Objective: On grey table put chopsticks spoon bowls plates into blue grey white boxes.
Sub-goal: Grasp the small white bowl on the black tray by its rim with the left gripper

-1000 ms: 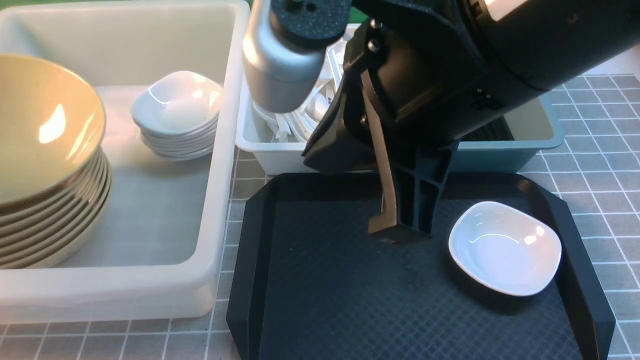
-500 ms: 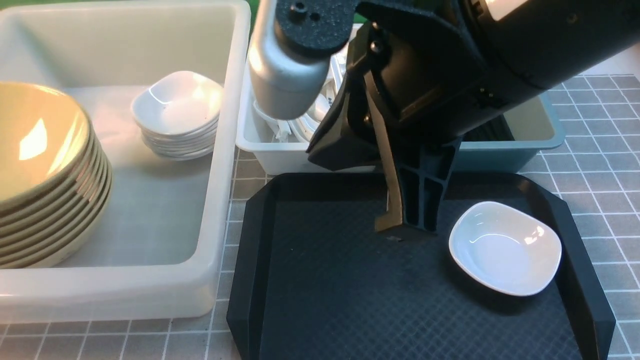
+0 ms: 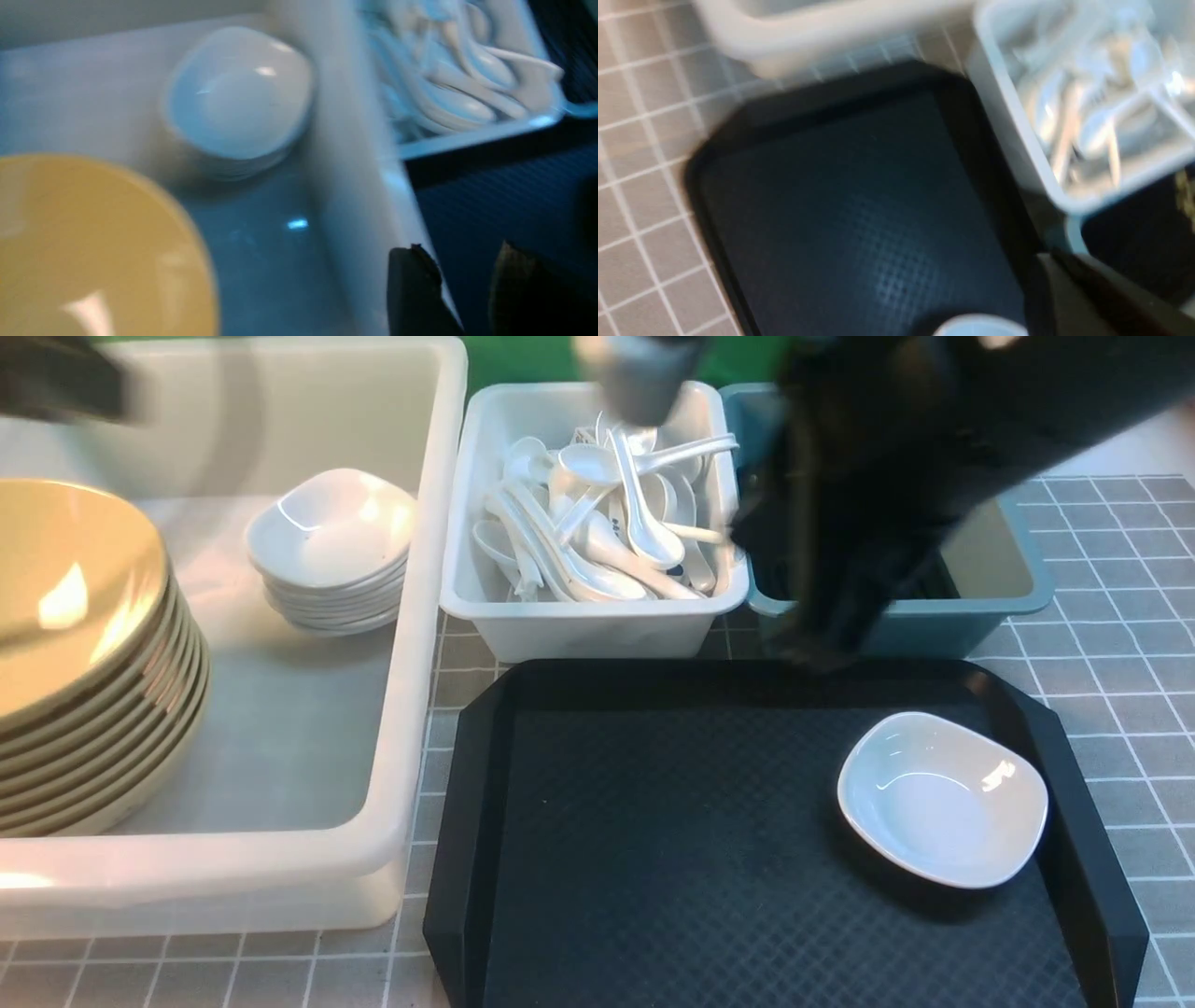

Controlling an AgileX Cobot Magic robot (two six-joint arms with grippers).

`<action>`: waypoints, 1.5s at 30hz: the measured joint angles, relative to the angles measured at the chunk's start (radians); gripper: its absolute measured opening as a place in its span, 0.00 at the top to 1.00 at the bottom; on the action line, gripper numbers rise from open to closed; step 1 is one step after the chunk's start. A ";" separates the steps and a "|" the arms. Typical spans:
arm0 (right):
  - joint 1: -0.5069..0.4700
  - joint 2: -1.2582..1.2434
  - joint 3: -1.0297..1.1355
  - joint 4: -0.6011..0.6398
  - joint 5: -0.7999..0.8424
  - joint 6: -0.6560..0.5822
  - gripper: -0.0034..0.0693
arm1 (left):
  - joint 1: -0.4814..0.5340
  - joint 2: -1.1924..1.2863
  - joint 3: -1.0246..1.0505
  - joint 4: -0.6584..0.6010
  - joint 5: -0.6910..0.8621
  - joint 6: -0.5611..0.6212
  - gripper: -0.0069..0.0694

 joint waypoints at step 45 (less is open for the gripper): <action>-0.217 -0.759 0.715 0.025 -0.084 0.201 0.89 | -0.738 0.961 -0.425 0.139 -0.429 -0.084 0.87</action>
